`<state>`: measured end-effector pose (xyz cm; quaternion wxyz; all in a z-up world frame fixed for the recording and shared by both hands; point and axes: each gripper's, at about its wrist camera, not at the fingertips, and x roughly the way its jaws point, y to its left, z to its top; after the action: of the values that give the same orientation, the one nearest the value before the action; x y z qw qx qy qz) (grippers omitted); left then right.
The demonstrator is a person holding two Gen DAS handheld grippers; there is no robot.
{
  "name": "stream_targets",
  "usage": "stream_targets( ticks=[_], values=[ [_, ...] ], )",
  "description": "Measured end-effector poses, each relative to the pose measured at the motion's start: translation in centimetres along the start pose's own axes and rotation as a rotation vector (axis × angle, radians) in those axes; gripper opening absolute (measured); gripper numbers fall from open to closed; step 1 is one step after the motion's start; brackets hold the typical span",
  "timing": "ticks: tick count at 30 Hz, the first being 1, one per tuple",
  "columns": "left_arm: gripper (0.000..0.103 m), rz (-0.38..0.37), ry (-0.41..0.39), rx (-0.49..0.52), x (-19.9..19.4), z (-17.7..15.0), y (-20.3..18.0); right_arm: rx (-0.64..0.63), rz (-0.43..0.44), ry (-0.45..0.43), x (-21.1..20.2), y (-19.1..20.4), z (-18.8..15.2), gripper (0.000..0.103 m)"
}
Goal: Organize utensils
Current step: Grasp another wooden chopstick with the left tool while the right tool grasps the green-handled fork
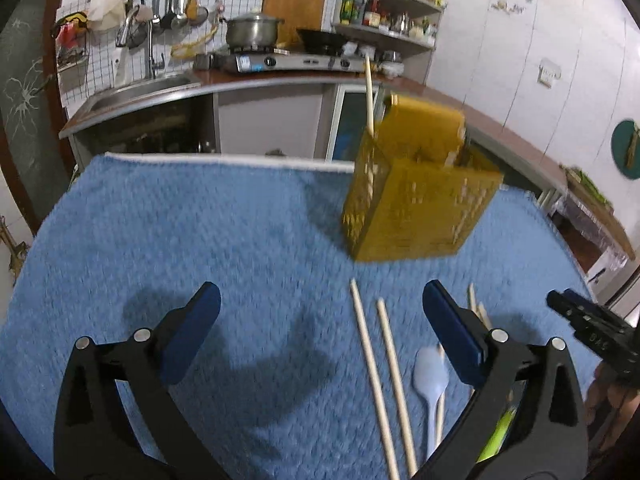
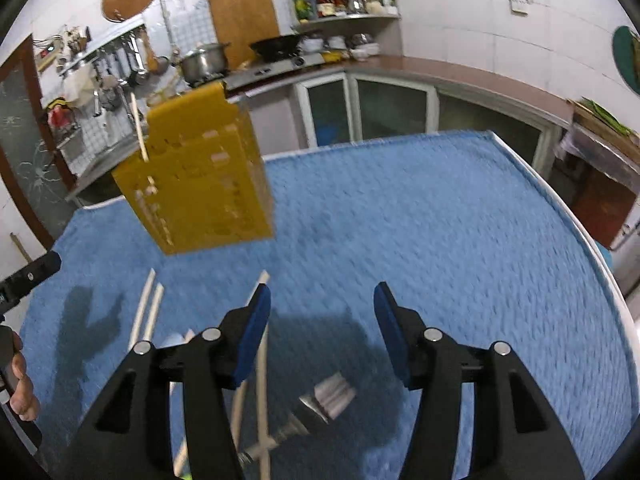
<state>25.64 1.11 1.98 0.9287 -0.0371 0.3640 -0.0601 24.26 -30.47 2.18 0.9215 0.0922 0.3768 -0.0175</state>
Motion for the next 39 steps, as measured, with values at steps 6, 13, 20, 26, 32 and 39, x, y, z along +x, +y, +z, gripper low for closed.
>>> stream_targets(
  ticks=[6, 13, 20, 26, 32, 39],
  values=[
    [0.098, 0.018, 0.057, 0.031, 1.8, -2.7, -0.7, 0.035, -0.053, 0.047, 0.0, -0.8, -2.9, 0.053],
    [0.098, 0.034, 0.055, 0.061, 2.0, -3.9, -1.0, 0.071, -0.082, 0.120, 0.3, -0.3, -5.9, 0.053],
    [0.098, 0.052, 0.079, 0.066, 2.2, -4.1, -1.1, 0.118, -0.061, 0.167, 1.2, 0.7, -6.2, 0.043],
    [0.097, 0.017, 0.112, 0.037, 2.9, -4.0, -1.1, 0.116, -0.035, 0.195, 2.8, 1.8, -5.3, 0.019],
    [0.084, -0.012, 0.143, 0.025, 3.7, -3.7, -1.3, 0.123, -0.018, 0.204, 4.1, 1.4, -4.1, 0.012],
    [0.068, -0.027, 0.179, 0.032, 5.2, -3.1, -2.1, 0.105, -0.013, 0.213, 5.3, 0.6, -2.6, 0.009]
  ],
)
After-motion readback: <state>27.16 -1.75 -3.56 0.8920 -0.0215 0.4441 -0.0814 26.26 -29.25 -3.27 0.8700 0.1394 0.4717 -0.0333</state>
